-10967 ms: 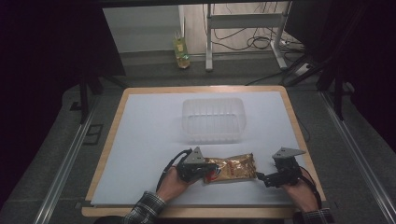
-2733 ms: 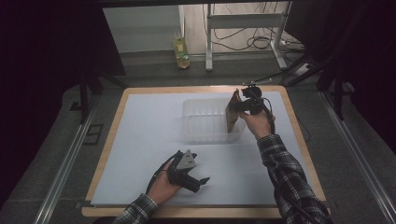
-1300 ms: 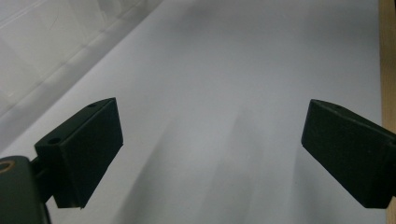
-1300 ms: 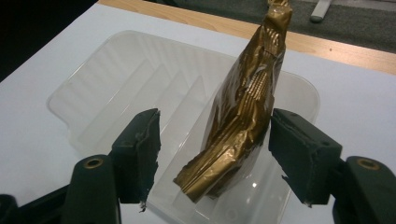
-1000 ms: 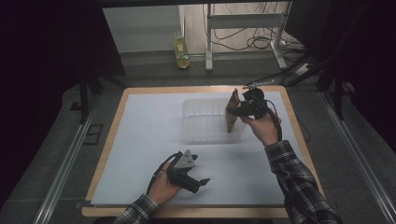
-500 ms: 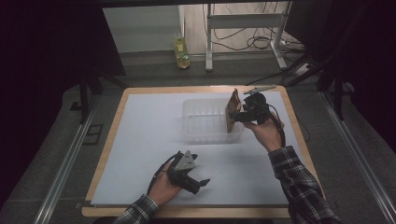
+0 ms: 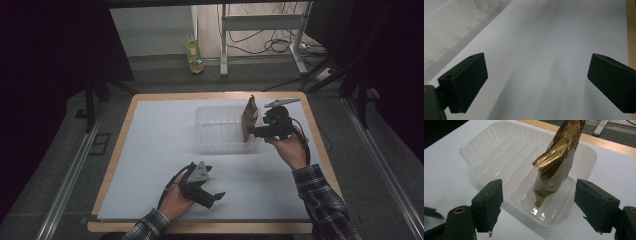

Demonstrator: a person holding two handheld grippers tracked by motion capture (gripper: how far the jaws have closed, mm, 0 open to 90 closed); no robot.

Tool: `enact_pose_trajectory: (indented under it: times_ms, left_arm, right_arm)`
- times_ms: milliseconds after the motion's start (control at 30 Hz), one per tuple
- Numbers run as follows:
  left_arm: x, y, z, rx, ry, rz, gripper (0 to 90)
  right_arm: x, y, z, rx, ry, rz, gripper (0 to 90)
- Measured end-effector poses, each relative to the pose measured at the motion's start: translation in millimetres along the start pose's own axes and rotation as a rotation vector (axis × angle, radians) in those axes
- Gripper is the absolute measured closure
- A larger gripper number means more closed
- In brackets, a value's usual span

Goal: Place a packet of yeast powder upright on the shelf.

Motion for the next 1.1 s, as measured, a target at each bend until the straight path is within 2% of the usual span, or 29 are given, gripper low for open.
enact_pose_trajectory:
  times_ms: [433,900,1000,1100]
  left_arm:
    - [0.3,-0.8,0.8,-0.009,0.008,0.003,2.7]
    - [-0.7,-0.9,-1.8,-0.019,-0.012,-0.001,2.6]
    - [-0.6,-1.4,-1.3,-0.027,-0.006,-0.001,2.6]
    - [-0.6,-1.5,-1.4,-0.033,-0.005,-0.006,2.3]
  right_arm:
    - [3.4,-17.9,2.7,0.044,0.039,-0.005,14.6]
    - [7.1,-34.4,-4.4,0.045,0.058,-0.009,9.8]
    - [8.7,-36.6,-5.2,0.053,0.061,-0.011,8.8]
    - [10.3,-38.8,-4.8,0.059,0.081,-0.014,7.2]
Point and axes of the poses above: each handheld gripper's, and its own axes: x roughly backward along the jaws, y roughly out of its top, z roughly to its left, the point moved 8 cm from there along -x, roughly forward along the jaws, and after that the axes turned 6 degrees about -x, right-handed, at the moved point
